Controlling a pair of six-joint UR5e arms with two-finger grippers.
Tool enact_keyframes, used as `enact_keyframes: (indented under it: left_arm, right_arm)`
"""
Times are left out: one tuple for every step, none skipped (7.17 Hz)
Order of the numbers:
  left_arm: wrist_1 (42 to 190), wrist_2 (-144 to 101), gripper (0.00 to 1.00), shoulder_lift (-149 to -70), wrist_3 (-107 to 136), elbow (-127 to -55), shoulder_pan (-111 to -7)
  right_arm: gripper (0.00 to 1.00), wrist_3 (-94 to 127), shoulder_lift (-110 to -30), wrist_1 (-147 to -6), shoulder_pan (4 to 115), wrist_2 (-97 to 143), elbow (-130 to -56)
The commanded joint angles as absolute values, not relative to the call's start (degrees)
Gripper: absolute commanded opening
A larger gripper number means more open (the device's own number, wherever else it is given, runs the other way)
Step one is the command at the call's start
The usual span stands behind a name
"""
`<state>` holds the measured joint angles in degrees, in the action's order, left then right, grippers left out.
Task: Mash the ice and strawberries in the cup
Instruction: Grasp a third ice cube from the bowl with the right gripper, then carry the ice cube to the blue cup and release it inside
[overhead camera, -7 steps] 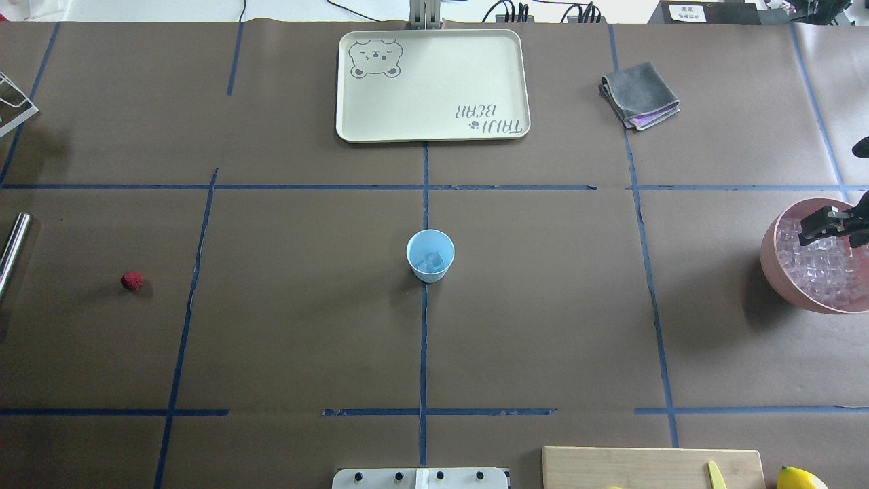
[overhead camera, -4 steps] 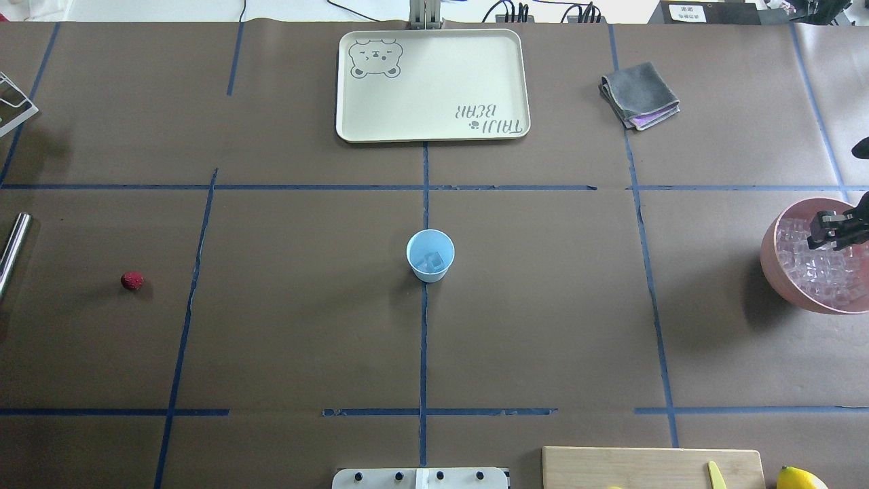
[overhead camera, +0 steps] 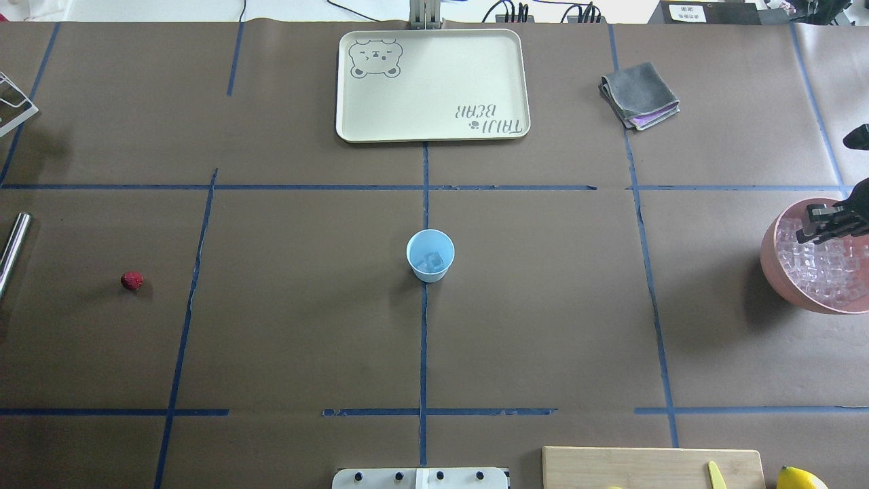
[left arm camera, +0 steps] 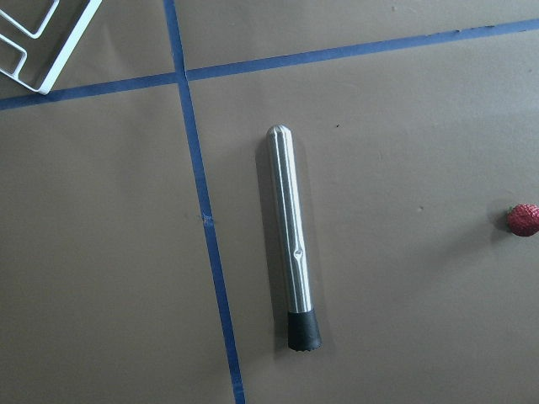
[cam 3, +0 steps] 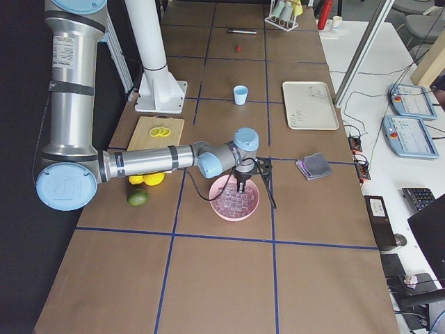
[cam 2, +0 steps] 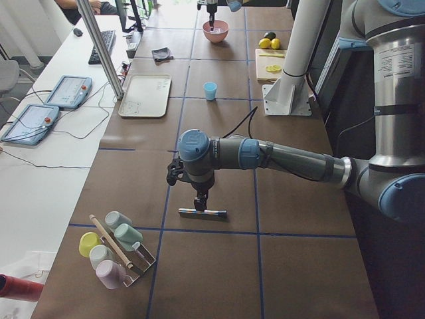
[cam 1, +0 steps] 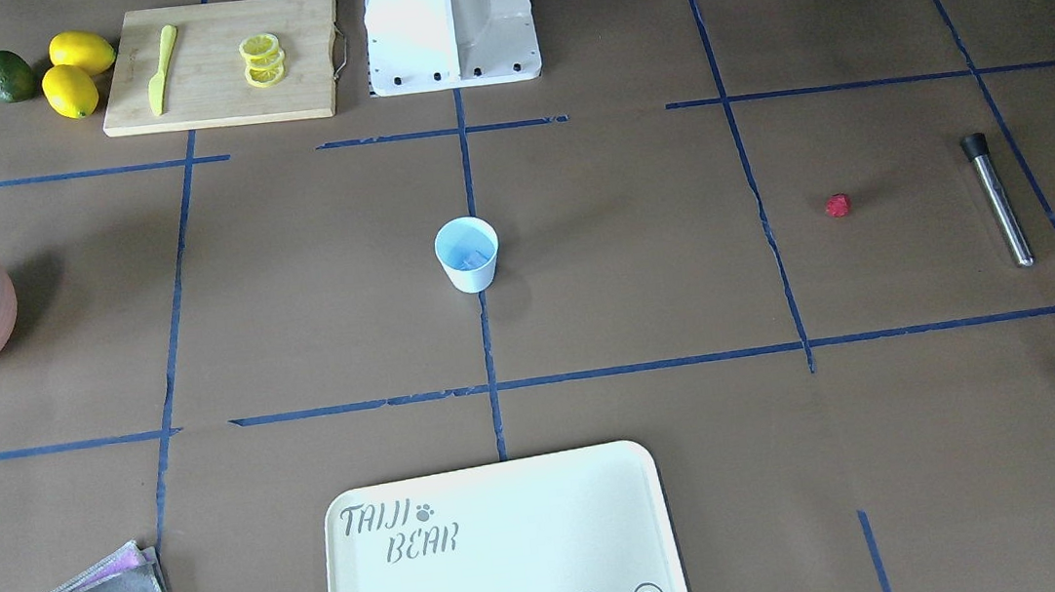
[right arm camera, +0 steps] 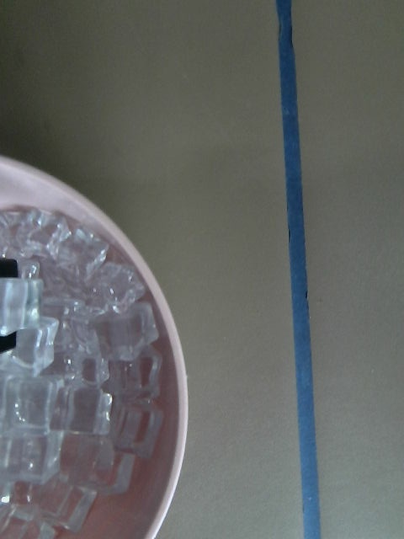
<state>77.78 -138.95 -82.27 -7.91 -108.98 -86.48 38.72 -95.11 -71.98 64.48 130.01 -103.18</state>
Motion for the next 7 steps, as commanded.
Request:
enact_keyframes:
  left_arm:
    - [77.8, -139.0, 1.0, -82.3, -7.9, -109.0, -86.5]
    - [77.8, -139.0, 1.0, -82.3, -7.9, -109.0, -86.5]
    - [77.8, -139.0, 1.0, -82.3, -7.9, -109.0, -86.5]
    - [77.8, -139.0, 1.0, -82.3, -7.9, -108.9, -86.5]
    - [77.8, -139.0, 1.0, -82.3, -7.9, -108.8, -86.5]
    - [77.8, -139.0, 1.0, -82.4, -7.9, -108.8, -86.5]
    - [77.8, -139.0, 1.0, -82.4, -7.9, -108.7, -86.5]
  right_arm:
    - [0.0, 48.1, -93.5, -73.0, 64.3, 132.1, -111.7]
    - [0.0, 57.9, -90.2, -72.5, 62.9, 134.4, -113.0]
    - [0.0, 66.3, -85.6, -72.5, 60.1, 134.7, -113.8]
    - [0.0, 76.8, -79.3, -72.6, 55.9, 133.6, -113.7]
    - [0.0, 84.6, -74.6, -72.6, 51.6, 130.2, -113.7]
    - [0.0, 92.1, -69.6, -72.8, 44.0, 123.8, -113.2]
    - [0.0, 97.4, -64.2, -73.1, 37.2, 115.6, -110.6]
